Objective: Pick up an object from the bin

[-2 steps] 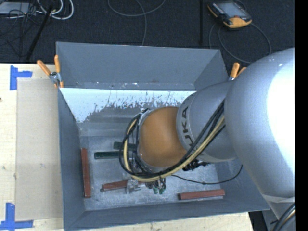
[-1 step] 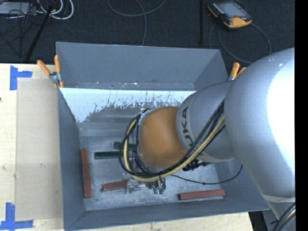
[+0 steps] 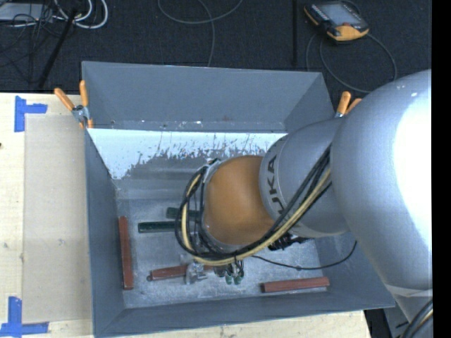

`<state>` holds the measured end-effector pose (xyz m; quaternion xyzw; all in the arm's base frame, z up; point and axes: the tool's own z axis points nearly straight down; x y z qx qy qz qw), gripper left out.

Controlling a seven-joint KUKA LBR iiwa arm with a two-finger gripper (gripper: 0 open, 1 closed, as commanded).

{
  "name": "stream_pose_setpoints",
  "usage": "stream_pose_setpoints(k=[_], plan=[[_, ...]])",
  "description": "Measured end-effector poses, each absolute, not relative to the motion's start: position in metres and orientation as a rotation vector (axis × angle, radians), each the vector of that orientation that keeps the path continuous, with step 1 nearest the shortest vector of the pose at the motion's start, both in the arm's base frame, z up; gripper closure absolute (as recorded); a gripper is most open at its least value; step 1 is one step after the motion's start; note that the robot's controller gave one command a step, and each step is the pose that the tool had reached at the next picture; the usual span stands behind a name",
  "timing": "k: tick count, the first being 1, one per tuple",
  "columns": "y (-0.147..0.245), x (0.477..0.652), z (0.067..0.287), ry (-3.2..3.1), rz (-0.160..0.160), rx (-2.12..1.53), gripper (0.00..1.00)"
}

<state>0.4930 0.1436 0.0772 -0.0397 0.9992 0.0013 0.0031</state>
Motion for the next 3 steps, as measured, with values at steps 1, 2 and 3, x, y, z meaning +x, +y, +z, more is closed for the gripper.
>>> stream_pose_setpoints(k=[1,2,3], plan=[[0.143,0.490,0.095,3.147,-0.002,-0.123,1.00],[0.143,0.491,0.112,3.142,0.000,-0.121,1.00],[0.143,0.492,0.127,3.142,0.000,-0.121,1.00]])
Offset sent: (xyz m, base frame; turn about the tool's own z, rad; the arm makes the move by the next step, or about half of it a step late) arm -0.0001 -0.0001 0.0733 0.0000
